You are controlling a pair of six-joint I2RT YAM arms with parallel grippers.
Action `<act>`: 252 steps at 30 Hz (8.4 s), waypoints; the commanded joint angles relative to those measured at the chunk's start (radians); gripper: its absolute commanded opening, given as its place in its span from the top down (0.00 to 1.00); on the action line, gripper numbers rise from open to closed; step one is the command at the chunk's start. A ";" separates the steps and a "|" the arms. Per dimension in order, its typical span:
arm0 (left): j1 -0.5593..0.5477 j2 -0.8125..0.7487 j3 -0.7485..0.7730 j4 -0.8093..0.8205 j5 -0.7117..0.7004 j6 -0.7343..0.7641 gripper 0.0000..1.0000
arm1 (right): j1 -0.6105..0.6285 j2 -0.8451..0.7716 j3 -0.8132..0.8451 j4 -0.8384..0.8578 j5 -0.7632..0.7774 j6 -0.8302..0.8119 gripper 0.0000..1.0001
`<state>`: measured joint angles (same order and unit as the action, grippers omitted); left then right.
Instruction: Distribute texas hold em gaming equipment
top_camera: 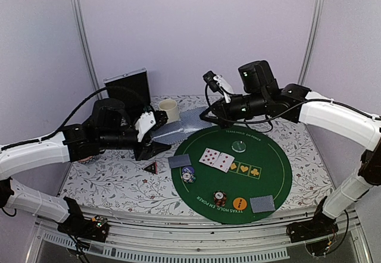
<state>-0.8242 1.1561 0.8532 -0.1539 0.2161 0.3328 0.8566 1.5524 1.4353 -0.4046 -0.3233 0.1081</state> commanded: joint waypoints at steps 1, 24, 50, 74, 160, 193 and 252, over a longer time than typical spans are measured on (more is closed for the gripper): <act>0.006 -0.019 -0.002 0.032 0.010 0.007 0.48 | -0.011 -0.092 0.035 -0.139 0.187 -0.036 0.98; 0.006 -0.021 -0.002 0.030 0.009 0.009 0.48 | 0.087 0.371 -0.188 -0.382 0.879 -0.268 0.98; 0.005 -0.024 -0.001 0.029 0.008 0.011 0.48 | 0.085 0.444 -0.152 -0.304 0.735 -0.409 0.90; 0.005 -0.022 -0.003 0.027 0.009 0.015 0.48 | 0.078 0.143 -0.161 -0.295 0.530 -0.371 0.05; 0.164 0.718 0.324 -0.563 -0.137 -0.232 0.04 | -0.375 -0.386 -0.582 0.227 -0.416 -0.011 0.98; 0.146 0.860 0.349 -0.602 -0.271 -0.326 0.26 | -0.375 -0.403 -0.587 0.216 -0.404 -0.012 0.98; -0.396 0.979 1.109 -0.708 -0.156 -0.132 0.67 | -0.583 -0.526 -0.584 0.108 -0.177 0.167 0.98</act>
<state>-1.2106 2.0140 1.8469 -0.8803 0.0257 0.1570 0.3267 1.0649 0.8562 -0.2829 -0.5644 0.2268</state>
